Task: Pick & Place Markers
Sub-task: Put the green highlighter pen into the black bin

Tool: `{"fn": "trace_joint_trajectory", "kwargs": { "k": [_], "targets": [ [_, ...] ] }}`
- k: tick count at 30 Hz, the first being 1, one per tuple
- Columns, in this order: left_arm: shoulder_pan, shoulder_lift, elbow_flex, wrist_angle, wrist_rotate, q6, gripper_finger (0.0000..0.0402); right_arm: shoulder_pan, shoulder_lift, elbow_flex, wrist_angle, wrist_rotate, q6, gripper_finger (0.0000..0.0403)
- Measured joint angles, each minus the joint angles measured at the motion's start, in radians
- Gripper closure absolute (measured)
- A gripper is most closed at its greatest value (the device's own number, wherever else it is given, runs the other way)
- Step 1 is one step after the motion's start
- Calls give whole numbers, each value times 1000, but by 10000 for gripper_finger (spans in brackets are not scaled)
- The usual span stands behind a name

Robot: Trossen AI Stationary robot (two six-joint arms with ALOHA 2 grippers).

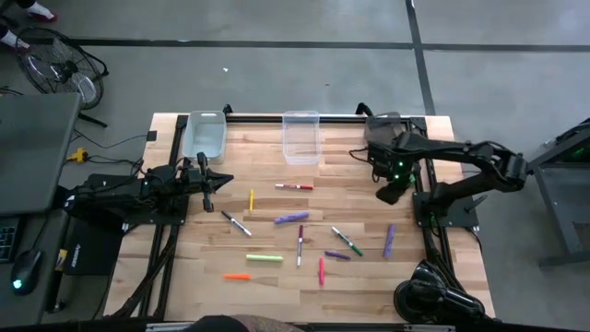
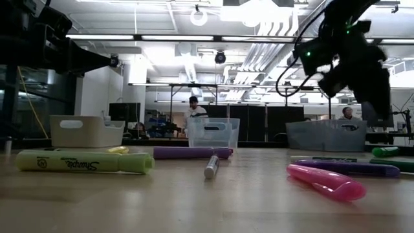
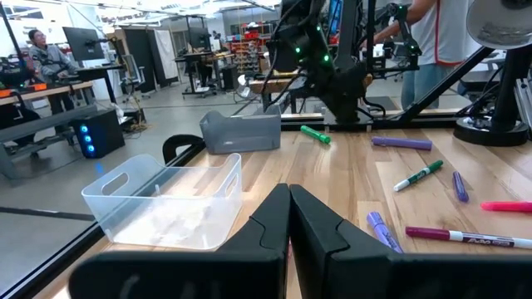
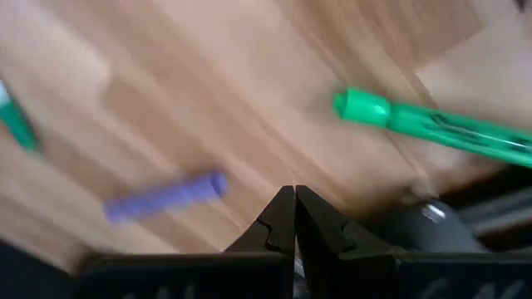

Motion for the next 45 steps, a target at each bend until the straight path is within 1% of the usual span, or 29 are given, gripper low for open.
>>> {"fn": "trace_joint_trajectory", "kwargs": {
  "k": [3, 5, 6, 9, 13, 16, 21, 23, 25, 27, 29, 30, 33, 35, 38, 42, 45],
  "targets": [
    [0, 0, 0, 0, 0, 0, 400, 10, -33, 30, -113, 89, -157, 402],
    [0, 0, 0, 0, 0, 0, 400, 14, -79, 19, -123, 149, -157, 402],
    [0, 0, 0, 0, 0, 0, 400, 12, -108, 13, -119, 162, -150, 402],
    [0, 0, 0, 0, 0, 0, 400, 12, -198, 16, -121, 160, -149, 402],
    [0, 0, 0, 0, 0, 0, 400, 12, -321, 16, -120, 103, -167, 402],
    [0, 0, 0, 0, 0, 0, 400, 12, -405, 16, -118, 93, -173, 402],
    [0, 0, 0, 0, 0, 0, 400, -7, -505, 16, -122, 158, -142, 402],
    [0, 0, 0, 0, 0, 0, 400, -45, -510, 16, -131, 186, -126, 402],
    [0, 0, 0, 0, 0, 0, 400, -96, -487, 10, -160, 205, -89, 402],
    [0, 0, 0, 0, 0, 0, 400, -152, -446, -10, -196, 216, 30, 402],
    [0, 0, 0, 0, 0, 0, 400, -198, -400, -31, -222, 231, 198, 402],
    [0, 0, 0, 0, 0, 0, 400, -213, -385, -25, -217, 245, 295, 402],
    [0, 0, 0, 0, -1, 0, 400, -224, -367, -31, -198, 217, 581, 402],
    [0, 0, 0, 0, 1, 0, 400, -216, -371, -43, -174, 224, 700, 402],
    [0, 0, 0, 0, 0, 0, 400, -184, -375, -39, -203, 288, 936, 402],
    [0, 0, 0, 0, 0, 0, 400, -110, -371, -38, -225, 335, 1219, 402],
    [0, 0, 0, 0, 0, 0, 400, -57, -352, -38, -175, 376, 1407, 402]
  ]
}}
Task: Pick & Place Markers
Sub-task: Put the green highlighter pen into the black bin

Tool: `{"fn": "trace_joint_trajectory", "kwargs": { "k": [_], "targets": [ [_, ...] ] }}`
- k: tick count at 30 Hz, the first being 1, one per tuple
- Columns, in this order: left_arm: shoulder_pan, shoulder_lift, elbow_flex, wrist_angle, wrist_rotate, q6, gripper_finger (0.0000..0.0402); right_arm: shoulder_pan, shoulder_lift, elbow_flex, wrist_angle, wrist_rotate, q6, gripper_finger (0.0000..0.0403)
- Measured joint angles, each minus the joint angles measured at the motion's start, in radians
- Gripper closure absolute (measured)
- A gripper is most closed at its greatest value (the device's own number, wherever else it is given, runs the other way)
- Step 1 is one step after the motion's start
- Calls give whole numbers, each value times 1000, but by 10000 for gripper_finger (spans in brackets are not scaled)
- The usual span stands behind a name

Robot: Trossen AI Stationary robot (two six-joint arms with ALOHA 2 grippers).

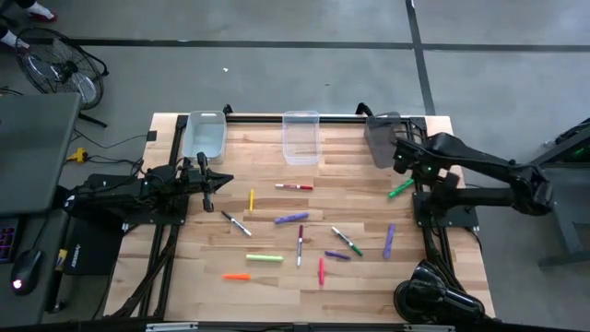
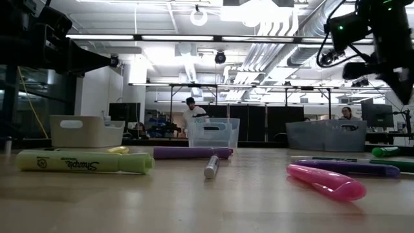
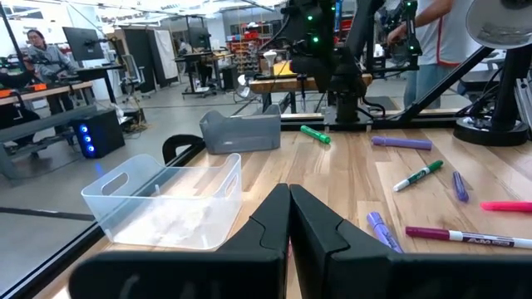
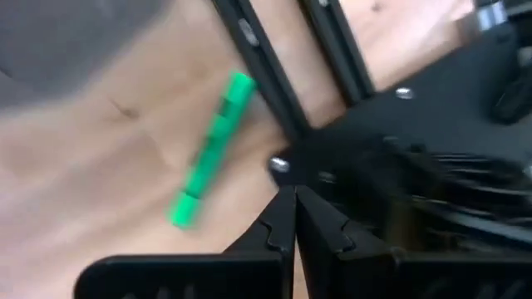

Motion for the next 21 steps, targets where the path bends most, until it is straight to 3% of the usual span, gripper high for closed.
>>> {"fn": "trace_joint_trajectory", "kwargs": {
  "k": [8, 15, 21],
  "targets": [
    [0, 0, 0, 0, 0, 0, 400, 20, 119, 0, 84, 40, 252, 402],
    [0, 0, 0, 0, 0, 0, 400, 50, 249, 1, 221, -25, 363, 402],
    [0, 0, 0, 0, 0, 0, 400, 106, 350, 1, 234, -103, 443, 402]
  ]
}}
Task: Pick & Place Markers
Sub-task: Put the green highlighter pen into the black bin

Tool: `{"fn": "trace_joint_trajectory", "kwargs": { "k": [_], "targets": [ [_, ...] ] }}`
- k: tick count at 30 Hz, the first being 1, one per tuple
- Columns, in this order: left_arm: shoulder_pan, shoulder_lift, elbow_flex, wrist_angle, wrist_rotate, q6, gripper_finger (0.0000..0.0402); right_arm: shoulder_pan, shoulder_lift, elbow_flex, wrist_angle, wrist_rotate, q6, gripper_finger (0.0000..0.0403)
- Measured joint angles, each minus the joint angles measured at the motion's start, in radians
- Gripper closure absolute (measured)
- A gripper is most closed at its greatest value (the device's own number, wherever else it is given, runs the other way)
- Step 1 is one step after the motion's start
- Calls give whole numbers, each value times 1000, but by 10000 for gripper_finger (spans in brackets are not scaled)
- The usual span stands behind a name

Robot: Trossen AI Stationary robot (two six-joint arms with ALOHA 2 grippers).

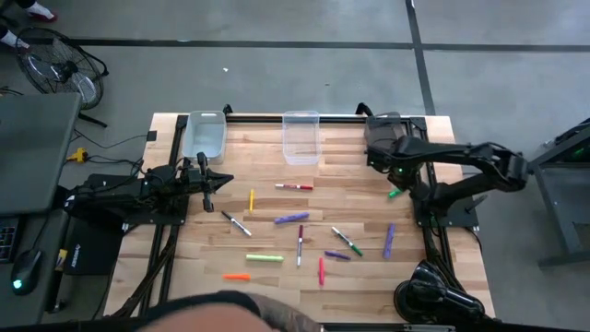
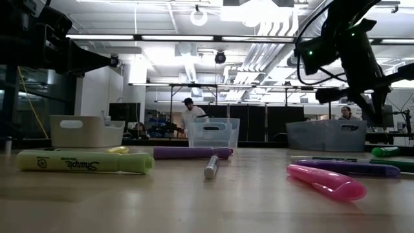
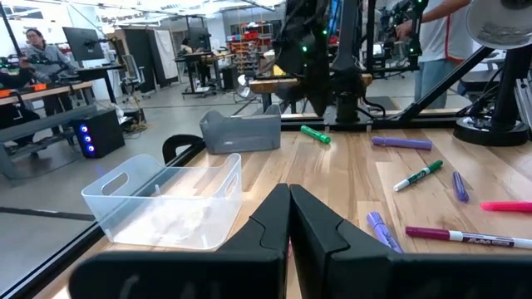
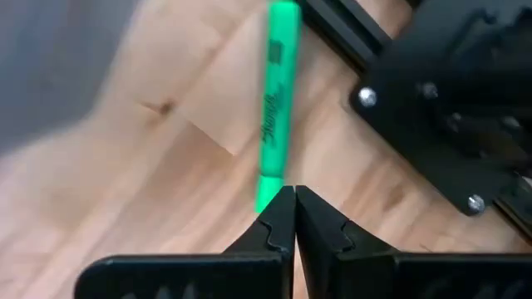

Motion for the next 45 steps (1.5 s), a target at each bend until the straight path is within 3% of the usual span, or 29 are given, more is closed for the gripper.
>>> {"fn": "trace_joint_trajectory", "kwargs": {
  "k": [7, 12, 23, 27, 34, 45],
  "targets": [
    [0, 0, 0, 0, 0, 0, 400, 22, 88, 0, 22, -32, 62, 402],
    [0, 0, 0, 0, 0, 0, 400, 22, 137, 0, 26, 16, 38, 385],
    [0, 0, 0, 0, 0, 0, 400, 53, 161, -27, 122, 67, 57, 212],
    [0, 0, 0, 0, 0, 0, 400, 69, 213, -58, 189, 65, 63, 167],
    [0, 0, 0, 0, 0, 0, 400, 72, 286, -66, 157, 131, 58, 155],
    [0, 0, 0, 0, 0, 0, 400, 80, 338, -85, 252, 134, 73, 157]
  ]
}}
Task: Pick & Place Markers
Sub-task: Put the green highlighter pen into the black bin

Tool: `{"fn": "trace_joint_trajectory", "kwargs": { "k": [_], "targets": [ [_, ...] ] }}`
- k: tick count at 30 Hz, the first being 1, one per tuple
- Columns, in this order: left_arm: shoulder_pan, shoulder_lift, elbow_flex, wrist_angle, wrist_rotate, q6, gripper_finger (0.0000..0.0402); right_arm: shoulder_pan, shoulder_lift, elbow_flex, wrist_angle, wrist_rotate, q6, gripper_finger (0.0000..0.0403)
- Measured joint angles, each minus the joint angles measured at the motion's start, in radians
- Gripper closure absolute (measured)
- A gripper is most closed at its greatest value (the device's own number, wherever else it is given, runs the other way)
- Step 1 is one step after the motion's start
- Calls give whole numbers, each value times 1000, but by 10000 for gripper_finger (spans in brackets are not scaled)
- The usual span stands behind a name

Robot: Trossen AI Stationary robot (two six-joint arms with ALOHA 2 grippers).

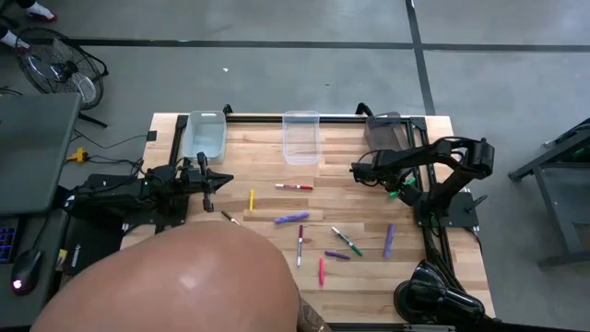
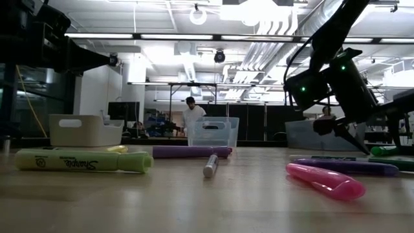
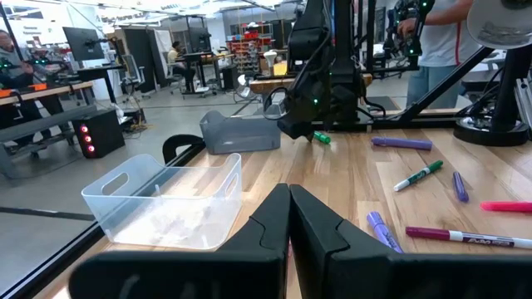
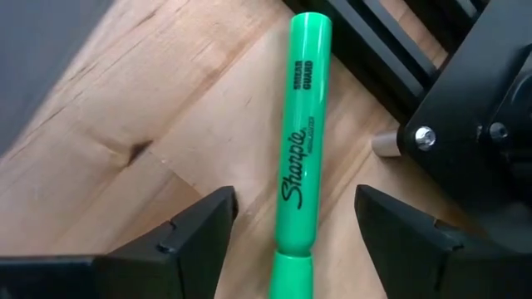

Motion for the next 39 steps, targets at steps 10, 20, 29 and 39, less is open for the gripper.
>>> {"fn": "trace_joint_trajectory", "kwargs": {
  "k": [10, 20, 29, 39],
  "targets": [
    [0, 0, 0, 0, 0, 0, 400, -1, 0, -1, 26, 1, -11, 248],
    [0, 0, 0, 0, 0, 0, 400, -2, 0, -1, 55, -8, -47, 342],
    [0, 0, 0, 0, 0, 0, 400, 18, -10, 33, 34, -32, -89, 330],
    [0, 0, 0, 0, 0, 0, 400, 63, -92, 38, 83, -150, -158, 344]
  ]
}}
